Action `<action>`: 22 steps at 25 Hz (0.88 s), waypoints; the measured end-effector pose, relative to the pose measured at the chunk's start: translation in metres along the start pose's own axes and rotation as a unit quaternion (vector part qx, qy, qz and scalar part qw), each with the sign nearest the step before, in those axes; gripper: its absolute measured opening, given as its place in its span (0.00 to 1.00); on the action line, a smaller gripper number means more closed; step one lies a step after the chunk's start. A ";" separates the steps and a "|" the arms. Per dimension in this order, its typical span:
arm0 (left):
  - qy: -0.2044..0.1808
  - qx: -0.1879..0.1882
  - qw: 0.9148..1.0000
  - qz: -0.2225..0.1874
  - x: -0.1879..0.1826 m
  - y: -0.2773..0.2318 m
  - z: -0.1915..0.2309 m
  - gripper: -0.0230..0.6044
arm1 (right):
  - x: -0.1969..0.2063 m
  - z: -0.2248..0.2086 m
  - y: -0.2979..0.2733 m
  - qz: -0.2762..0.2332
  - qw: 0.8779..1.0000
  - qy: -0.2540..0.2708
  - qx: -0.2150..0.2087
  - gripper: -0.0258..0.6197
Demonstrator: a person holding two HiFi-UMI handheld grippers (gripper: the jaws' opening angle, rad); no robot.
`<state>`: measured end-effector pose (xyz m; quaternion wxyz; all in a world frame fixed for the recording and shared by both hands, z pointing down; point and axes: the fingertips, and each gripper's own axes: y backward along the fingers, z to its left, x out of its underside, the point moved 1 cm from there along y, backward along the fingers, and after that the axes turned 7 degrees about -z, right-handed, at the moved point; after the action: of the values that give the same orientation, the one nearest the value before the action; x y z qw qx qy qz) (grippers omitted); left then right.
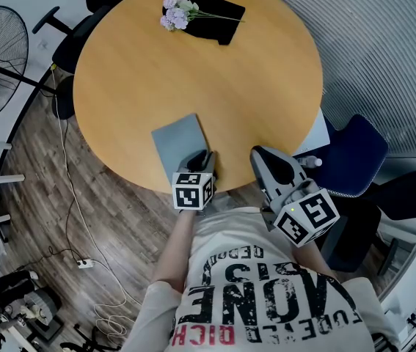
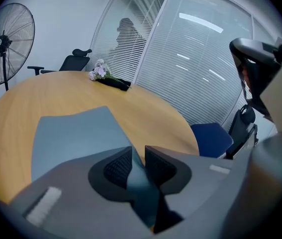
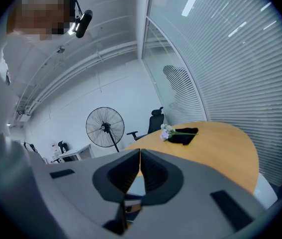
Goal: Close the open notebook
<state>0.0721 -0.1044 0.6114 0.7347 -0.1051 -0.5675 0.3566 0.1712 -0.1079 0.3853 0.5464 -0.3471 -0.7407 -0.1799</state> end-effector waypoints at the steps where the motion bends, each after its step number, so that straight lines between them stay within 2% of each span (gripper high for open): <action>1: -0.002 0.006 1.000 -0.003 0.000 0.000 -0.002 0.19 | 0.000 -0.001 0.000 0.000 1.000 0.000 0.000 0.06; 4: -0.016 0.023 1.000 -0.005 0.002 -0.001 -0.009 0.28 | 0.001 -0.001 0.002 0.001 1.000 0.000 0.001 0.06; 6: -0.026 0.027 0.999 -0.006 0.004 -0.001 -0.013 0.30 | 0.001 -0.001 0.004 0.000 1.000 0.000 0.000 0.06; 16: -0.038 0.027 0.999 -0.007 0.003 -0.001 -0.013 0.29 | 0.000 -0.005 0.004 -0.001 1.000 -0.001 0.001 0.06; 22: -0.039 0.027 0.999 -0.009 0.004 0.002 -0.014 0.25 | -0.001 -0.003 0.007 -0.005 1.000 -0.002 -0.001 0.06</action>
<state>0.0845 -0.0966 0.6085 0.7177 -0.0663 -0.5870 0.3687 0.1786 -0.1051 0.3844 0.5434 -0.3439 -0.7438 -0.1824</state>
